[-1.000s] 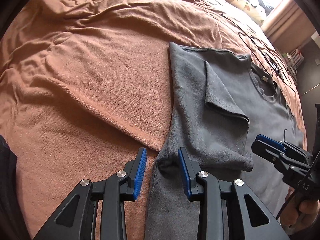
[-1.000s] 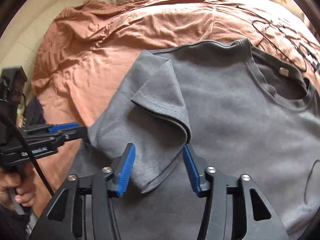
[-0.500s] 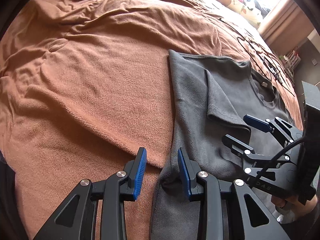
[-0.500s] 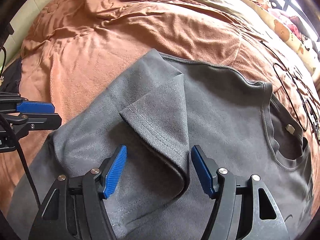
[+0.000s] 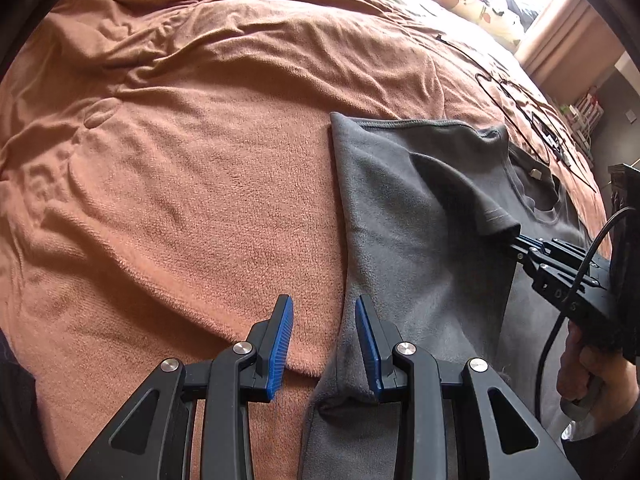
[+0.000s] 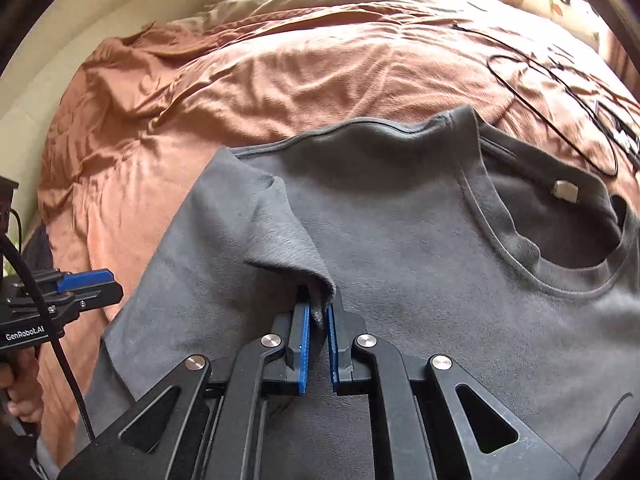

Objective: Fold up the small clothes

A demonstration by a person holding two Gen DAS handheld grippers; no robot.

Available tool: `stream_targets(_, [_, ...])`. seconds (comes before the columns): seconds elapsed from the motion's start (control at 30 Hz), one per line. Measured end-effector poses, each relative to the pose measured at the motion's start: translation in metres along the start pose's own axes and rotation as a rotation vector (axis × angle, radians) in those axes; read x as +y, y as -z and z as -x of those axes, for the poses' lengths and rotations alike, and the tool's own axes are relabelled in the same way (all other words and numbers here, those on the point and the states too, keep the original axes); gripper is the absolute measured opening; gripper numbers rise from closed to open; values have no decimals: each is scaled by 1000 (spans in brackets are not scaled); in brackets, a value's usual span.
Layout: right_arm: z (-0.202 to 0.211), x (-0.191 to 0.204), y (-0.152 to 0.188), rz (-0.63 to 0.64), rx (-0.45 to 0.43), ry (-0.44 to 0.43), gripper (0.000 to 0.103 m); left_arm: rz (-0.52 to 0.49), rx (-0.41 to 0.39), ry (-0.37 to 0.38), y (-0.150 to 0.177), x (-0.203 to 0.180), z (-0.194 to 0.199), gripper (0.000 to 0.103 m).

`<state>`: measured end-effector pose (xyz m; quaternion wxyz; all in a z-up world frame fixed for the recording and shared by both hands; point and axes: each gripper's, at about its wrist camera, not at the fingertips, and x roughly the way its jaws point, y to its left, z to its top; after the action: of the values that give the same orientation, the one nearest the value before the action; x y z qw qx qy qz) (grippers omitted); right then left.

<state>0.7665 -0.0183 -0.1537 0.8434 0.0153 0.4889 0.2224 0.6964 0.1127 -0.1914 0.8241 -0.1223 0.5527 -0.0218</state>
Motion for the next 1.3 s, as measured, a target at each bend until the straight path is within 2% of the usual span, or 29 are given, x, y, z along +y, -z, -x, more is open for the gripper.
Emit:
stream_targets(0.13, [-4, -28, 3, -132, 13, -97, 2, -2, 8, -8, -6, -3, -8, 34])
stream_targets(0.27, [-7, -42, 4, -189, 12, -148, 2, -7, 20, -17, -12, -8, -19, 34])
stream_targets(0.33, [-6, -53, 7, -258, 13, -181, 2, -12, 30, -12, -14, -10, -25, 34])
stream_targets(0.5, [0, -72, 15, -352, 34, -183, 3, -18, 31, -37, -20, -13, -36, 34])
stream_targets(0.6, [17, -72, 12, -308, 6, -110, 4, -32, 25, -52, -24, -15, -38, 34])
stream_targets(0.67, [25, -69, 9, -282, 2, -116, 9, -26, 22, -55, -26, -15, -39, 34])
stream_targets(0.73, [33, -63, 7, -252, -8, -94, 22, -13, 20, -55, -27, -14, -38, 34])
stream_targets(0.77, [37, -58, 8, -236, -22, -78, 23, -13, 14, -56, -28, -14, -36, 34])
stream_targets(0.9, [41, -46, 7, -186, -54, -105, 23, -23, -12, -53, -37, -21, -30, 34])
stream_targets(1.0, [33, -47, 8, -164, -42, -78, 23, -28, -4, -49, -47, -27, -34, 34])
stream_targets(1.13, [15, -52, 0, -153, -6, -61, 23, -49, 16, -85, -61, -34, -50, 34])
stream_targets(1.3, [5, -52, -7, -131, -1, -20, 23, -39, 12, -112, -79, -31, -66, 34])
